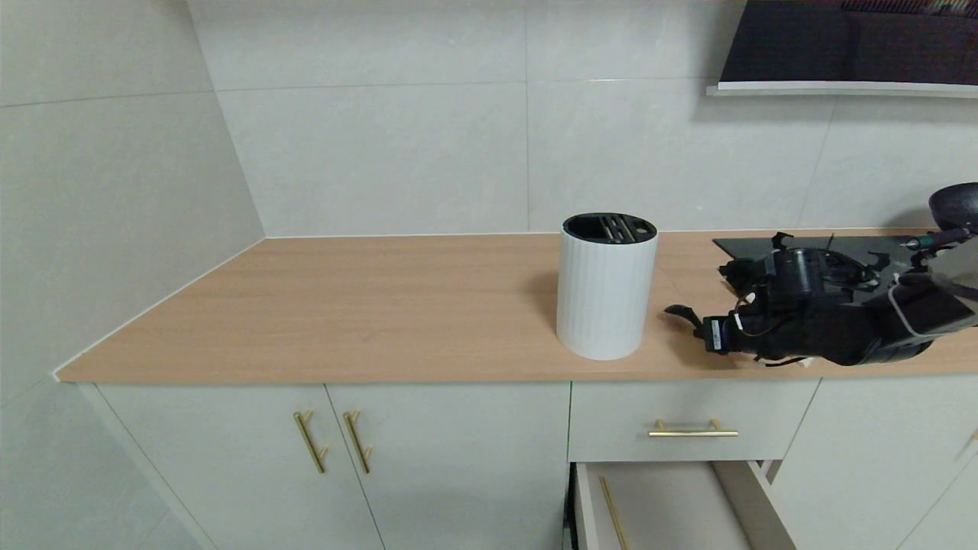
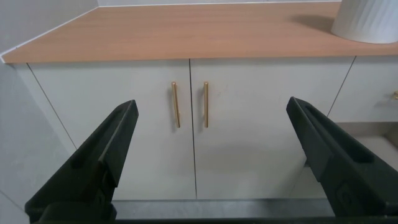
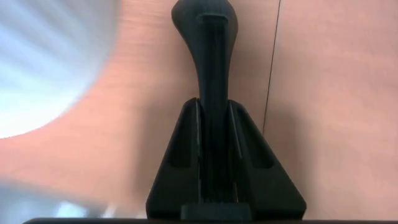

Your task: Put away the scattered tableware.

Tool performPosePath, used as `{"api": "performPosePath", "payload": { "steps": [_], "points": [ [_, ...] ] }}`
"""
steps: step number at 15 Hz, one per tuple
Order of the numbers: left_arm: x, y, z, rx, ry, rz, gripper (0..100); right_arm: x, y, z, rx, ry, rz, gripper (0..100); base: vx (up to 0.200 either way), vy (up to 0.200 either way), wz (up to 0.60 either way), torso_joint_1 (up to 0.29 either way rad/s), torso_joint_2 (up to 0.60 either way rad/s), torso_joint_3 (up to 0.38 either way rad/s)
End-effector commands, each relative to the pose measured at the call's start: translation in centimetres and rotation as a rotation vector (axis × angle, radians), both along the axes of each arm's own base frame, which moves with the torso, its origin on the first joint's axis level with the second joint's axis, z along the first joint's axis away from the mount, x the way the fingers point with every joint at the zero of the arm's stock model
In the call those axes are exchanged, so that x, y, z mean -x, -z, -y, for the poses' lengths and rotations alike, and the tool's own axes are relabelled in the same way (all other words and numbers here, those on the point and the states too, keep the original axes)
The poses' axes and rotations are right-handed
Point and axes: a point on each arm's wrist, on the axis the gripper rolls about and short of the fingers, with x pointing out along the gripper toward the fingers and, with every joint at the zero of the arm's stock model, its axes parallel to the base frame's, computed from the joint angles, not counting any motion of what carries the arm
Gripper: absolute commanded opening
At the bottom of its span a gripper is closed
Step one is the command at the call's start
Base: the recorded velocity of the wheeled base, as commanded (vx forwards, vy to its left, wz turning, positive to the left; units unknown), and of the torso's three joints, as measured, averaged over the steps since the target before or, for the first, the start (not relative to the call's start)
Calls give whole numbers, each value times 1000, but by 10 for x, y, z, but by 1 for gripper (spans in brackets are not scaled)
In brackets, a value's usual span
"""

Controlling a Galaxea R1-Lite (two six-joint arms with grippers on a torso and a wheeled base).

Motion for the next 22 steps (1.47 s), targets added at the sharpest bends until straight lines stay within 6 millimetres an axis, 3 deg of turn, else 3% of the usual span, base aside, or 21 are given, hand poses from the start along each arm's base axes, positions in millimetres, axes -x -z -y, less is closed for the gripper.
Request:
{"api": "performPosePath", "payload": {
  "steps": [1, 5, 7, 8, 9, 14, 22],
  "points": [
    [0, 0, 0, 0, 0, -1, 100, 63, -57, -5, -38, 1, -24, 0, 0, 0, 0, 0, 0, 0],
    [0, 0, 0, 0, 0, -1, 100, 160, -68, -9, -18, -58, -117, 0, 0, 0, 0, 0, 0, 0],
    [0, 0, 0, 0, 0, -1, 100, 186, -67, -8, -7, -65, -116, 0, 0, 0, 0, 0, 0, 0],
    [0, 0, 0, 0, 0, -1, 100, 186, -67, -8, -7, -65, -116, 0, 0, 0, 0, 0, 0, 0],
    [0, 0, 0, 0, -1, -1, 100, 200, -57, -6, 1, -70, -148, 0, 0, 0, 0, 0, 0, 0],
    [0, 0, 0, 0, 0, -1, 100, 202, -48, -6, 10, -74, -183, 0, 0, 0, 0, -16, 37, 23],
    [0, 0, 0, 0, -1, -1, 100, 194, -35, -8, 23, -75, -242, 0, 0, 0, 0, -194, 458, 261]
  ]
}}
